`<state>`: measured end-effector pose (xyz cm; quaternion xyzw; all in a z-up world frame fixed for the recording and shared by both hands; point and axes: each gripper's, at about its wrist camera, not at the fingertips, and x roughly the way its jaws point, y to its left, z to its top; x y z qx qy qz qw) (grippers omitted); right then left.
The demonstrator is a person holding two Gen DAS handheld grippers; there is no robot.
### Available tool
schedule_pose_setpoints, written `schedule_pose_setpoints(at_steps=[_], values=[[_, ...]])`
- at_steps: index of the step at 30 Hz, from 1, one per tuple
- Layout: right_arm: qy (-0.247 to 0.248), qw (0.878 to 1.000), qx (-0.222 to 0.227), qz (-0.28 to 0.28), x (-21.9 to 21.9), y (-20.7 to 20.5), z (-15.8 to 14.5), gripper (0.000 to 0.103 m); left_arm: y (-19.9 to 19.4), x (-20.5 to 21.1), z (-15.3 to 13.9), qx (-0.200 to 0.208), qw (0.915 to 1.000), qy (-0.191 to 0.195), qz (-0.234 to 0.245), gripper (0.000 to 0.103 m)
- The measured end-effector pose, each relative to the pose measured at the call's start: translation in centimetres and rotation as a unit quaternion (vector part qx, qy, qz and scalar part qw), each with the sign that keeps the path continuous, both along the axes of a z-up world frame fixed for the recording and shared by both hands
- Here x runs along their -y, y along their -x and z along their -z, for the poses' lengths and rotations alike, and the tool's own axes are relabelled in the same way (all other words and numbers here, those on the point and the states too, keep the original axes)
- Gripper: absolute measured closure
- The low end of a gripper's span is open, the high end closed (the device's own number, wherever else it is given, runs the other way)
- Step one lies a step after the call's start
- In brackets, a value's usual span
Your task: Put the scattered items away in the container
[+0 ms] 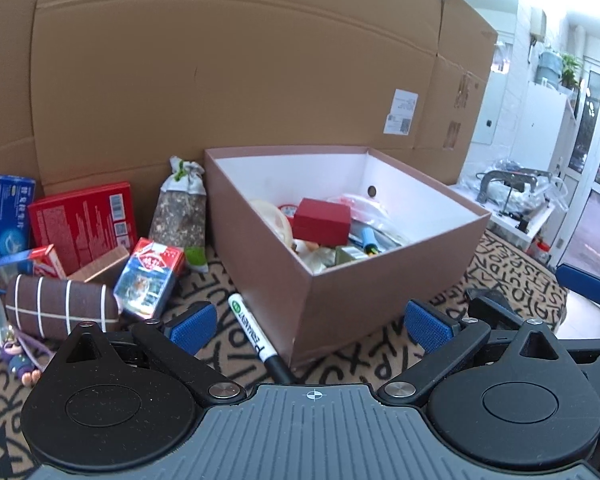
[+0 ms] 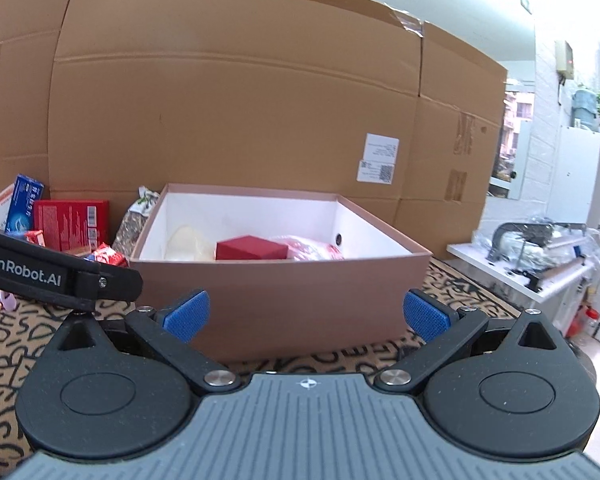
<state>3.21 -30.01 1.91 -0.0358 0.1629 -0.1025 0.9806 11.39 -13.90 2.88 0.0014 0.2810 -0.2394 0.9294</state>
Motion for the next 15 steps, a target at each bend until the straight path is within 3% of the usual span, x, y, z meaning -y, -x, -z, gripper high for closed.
schedule_pose_setpoints(at_steps=[15], values=[[0.006,1.0,-0.003,0.001,-0.4,1.6,0.2,0.0,1.7,0.7,0.2,0.004,0.9998,-0.009,0.015,0.0]])
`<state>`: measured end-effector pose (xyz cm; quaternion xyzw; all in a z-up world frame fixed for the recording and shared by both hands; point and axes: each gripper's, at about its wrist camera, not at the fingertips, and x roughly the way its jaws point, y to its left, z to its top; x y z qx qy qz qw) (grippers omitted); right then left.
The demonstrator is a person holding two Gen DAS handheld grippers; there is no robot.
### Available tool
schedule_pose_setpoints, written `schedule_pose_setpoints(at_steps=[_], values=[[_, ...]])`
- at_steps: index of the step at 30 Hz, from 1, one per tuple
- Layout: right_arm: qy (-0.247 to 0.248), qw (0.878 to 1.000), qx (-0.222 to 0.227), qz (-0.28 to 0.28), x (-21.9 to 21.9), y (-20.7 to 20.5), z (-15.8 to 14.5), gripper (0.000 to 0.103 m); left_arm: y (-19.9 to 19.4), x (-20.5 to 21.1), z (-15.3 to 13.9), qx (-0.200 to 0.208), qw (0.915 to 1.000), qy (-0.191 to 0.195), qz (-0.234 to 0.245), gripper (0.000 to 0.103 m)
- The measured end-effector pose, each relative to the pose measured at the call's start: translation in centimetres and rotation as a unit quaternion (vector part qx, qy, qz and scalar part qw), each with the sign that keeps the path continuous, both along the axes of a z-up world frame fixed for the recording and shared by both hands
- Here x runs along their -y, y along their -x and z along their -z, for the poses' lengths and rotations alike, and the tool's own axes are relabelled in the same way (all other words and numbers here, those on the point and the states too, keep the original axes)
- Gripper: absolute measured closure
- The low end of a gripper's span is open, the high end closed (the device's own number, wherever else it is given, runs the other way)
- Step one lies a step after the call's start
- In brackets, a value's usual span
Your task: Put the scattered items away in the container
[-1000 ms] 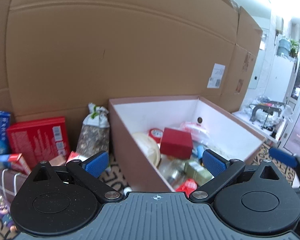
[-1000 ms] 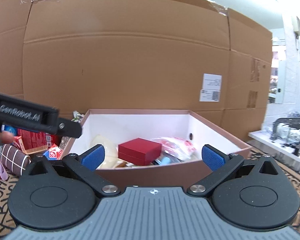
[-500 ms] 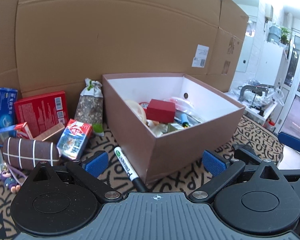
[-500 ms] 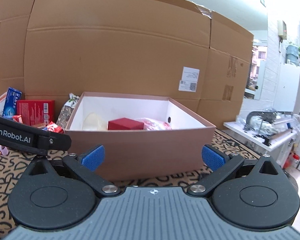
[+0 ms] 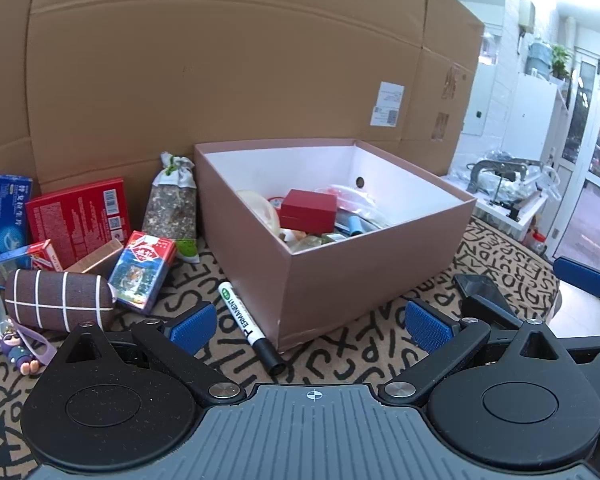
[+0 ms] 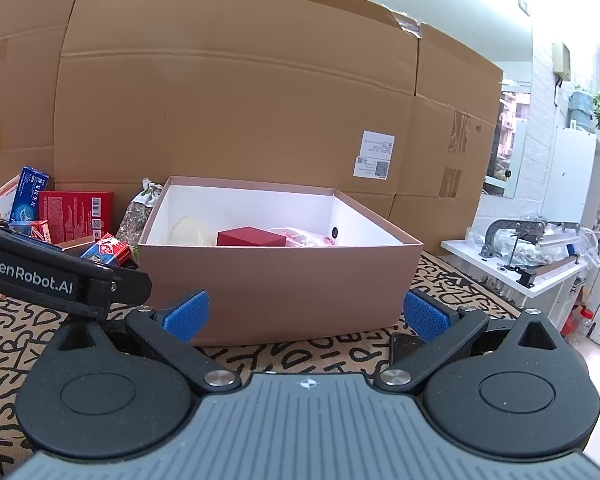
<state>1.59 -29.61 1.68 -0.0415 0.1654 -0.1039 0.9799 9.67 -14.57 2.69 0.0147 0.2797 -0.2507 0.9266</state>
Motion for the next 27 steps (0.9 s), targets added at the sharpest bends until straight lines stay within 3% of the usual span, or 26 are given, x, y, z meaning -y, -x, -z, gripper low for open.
schedule_pose_setpoints(at_steps=[12,27], values=[[-0.004,1.0,-0.009,-0.003,0.4,-0.5,0.5,0.0,0.0,0.8,0.3,0.009,0.9999,-0.01,0.008,0.0],[-0.001,0.999,-0.025,-0.024,-0.3,-2.0,0.9,0.0,-1.1,0.2,0.8,-0.001,0.9995,-0.028,-0.017,0.0]])
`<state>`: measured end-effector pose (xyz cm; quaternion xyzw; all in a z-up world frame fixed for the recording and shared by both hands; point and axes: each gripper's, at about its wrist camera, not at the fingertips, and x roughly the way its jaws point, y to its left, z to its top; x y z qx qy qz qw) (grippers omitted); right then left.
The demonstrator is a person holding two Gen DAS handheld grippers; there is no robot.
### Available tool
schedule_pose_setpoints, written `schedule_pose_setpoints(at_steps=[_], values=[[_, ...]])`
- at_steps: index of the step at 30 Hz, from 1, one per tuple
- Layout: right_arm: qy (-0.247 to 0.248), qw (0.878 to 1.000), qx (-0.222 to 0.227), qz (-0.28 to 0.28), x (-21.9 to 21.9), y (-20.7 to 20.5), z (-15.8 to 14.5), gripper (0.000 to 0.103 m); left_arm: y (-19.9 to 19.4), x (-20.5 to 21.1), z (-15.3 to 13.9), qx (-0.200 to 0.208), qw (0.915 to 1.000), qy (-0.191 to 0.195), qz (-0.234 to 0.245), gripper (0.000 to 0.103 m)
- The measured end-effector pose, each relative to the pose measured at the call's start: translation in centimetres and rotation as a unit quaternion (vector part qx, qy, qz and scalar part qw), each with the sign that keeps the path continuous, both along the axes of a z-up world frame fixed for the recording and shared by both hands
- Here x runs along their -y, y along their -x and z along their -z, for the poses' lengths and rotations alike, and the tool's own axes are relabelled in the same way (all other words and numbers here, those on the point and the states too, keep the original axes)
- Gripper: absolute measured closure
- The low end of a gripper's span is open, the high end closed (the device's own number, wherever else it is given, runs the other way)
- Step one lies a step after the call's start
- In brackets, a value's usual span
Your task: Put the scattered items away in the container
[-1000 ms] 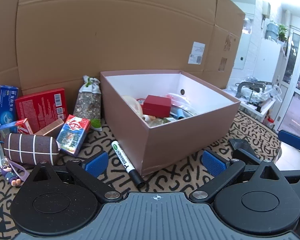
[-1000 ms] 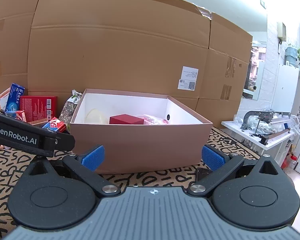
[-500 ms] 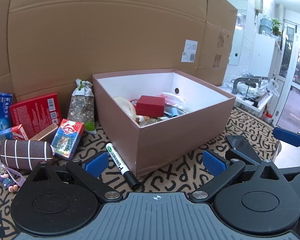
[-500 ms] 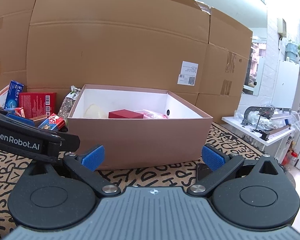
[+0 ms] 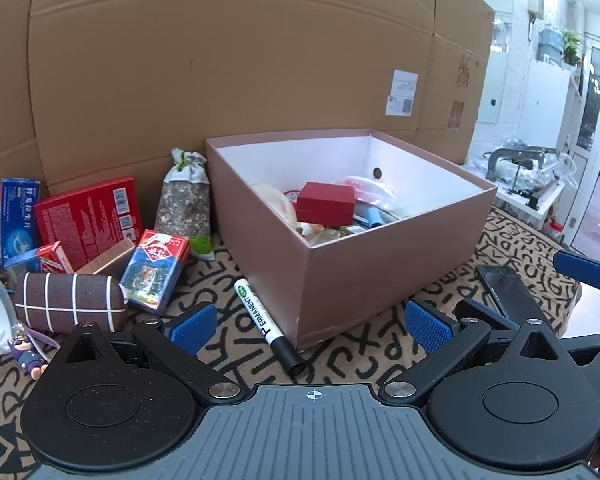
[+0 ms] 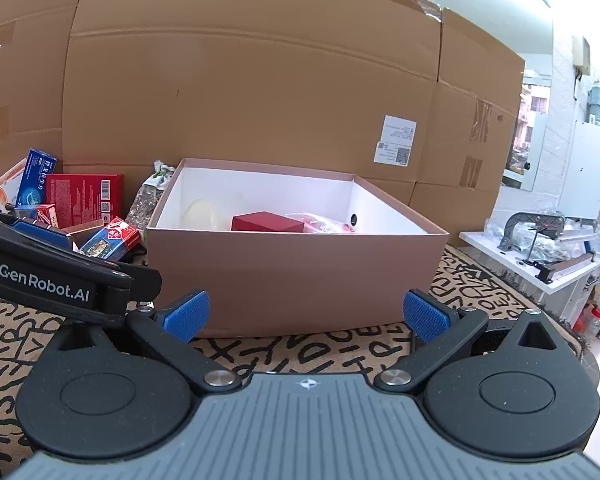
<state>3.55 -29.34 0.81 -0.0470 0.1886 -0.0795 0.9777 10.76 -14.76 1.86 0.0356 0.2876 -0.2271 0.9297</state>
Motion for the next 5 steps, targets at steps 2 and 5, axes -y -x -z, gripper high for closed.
schedule_pose_setpoints(at_steps=[2,5], values=[[0.0,1.0,-0.002,-0.001,-0.01,-0.14,0.09,0.0,-0.11,-0.03,0.09,-0.002,1.0,-0.001,-0.002,0.0],[0.0,1.0,-0.003,-0.008,0.09,-0.4,0.18,0.0,-0.18,-0.07,0.12,-0.001,0.9999,-0.003,-0.009,0.0]])
